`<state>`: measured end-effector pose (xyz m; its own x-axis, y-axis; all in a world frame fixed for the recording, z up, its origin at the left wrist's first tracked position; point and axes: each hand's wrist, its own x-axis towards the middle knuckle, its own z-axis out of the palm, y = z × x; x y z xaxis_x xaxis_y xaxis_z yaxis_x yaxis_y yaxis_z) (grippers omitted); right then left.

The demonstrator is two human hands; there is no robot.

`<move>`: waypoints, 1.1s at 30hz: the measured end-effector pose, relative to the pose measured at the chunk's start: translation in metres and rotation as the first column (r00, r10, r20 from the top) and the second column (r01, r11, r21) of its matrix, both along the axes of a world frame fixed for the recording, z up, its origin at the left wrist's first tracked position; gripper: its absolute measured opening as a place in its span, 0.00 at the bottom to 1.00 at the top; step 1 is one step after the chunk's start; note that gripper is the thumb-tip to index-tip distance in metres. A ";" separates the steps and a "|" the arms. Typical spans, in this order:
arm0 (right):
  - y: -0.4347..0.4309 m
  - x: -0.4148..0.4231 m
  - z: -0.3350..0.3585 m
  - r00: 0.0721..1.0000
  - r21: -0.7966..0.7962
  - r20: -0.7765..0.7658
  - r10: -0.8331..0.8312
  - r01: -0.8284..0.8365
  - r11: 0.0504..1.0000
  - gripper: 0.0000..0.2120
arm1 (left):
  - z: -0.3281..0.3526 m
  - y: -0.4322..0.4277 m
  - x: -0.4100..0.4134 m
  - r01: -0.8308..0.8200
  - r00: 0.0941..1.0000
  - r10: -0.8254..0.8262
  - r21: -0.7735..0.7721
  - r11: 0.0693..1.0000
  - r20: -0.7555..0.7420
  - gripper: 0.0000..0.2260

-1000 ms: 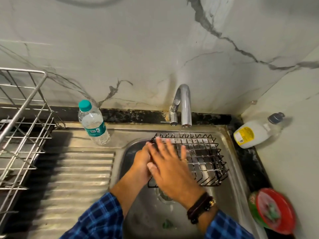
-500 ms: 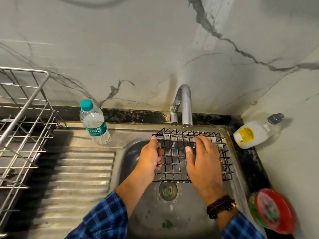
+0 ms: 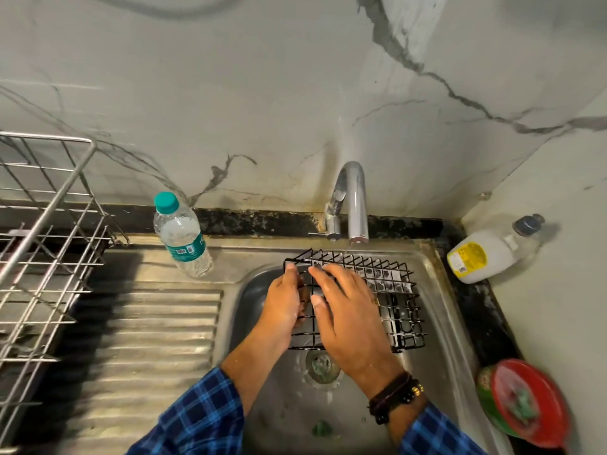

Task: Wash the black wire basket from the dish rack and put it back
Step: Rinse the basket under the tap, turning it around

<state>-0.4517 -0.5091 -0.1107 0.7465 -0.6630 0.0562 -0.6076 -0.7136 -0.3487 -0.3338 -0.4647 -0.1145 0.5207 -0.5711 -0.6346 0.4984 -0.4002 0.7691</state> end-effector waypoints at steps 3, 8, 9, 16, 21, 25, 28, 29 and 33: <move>-0.003 0.002 0.005 0.994 -0.035 -0.026 -0.102 0.101 0.994 0.24 | 0.003 -0.002 -0.009 0.043 0.999 -0.043 -0.073 0.996 0.004 0.22; -0.023 -0.010 0.013 0.992 0.030 -0.110 -0.069 0.073 0.997 0.25 | 0.011 -0.010 -0.026 0.125 0.992 -0.121 -0.129 0.984 0.035 0.23; -0.029 -0.013 0.015 0.992 0.084 -0.124 -0.014 0.025 0.996 0.24 | 0.013 -0.009 -0.027 0.121 0.992 -0.117 -0.120 0.985 0.037 0.22; -0.036 -0.008 0.026 0.997 0.061 0.024 0.076 -0.077 0.995 0.19 | 0.008 -0.005 -0.010 -0.072 0.996 0.070 -0.025 0.997 -0.061 0.20; -0.028 0.027 0.031 0.969 0.022 -0.236 0.072 -0.069 0.997 0.21 | 0.010 -0.001 -0.007 -0.071 0.991 0.065 -0.047 0.996 -0.114 0.22; -0.026 0.035 0.040 0.970 0.084 -0.228 0.082 -0.065 0.994 0.17 | 0.007 0.006 0.000 -0.115 0.981 0.101 -0.076 0.991 -0.169 0.22; -0.021 0.038 0.042 0.974 0.035 -0.180 0.138 -0.134 0.990 0.16 | 0.005 0.013 0.010 -0.165 0.967 0.148 -0.067 0.984 -0.206 0.21; -0.019 0.039 0.042 0.974 0.021 -0.156 0.167 -0.165 0.986 0.17 | 0.004 0.016 0.015 -0.184 0.963 0.167 -0.061 0.981 -0.213 0.20; -0.007 0.030 0.032 0.974 -0.141 -0.050 0.223 -0.228 0.963 0.19 | 0.008 0.027 0.029 -0.224 0.961 0.214 -0.037 0.974 -0.175 0.19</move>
<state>-0.4222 -0.5157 -0.0785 0.8788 -0.4641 0.1113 -0.4349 -0.8748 -0.2137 -0.3048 -0.4379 -0.1067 0.5254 -0.4919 -0.6942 0.6932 -0.2256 0.6846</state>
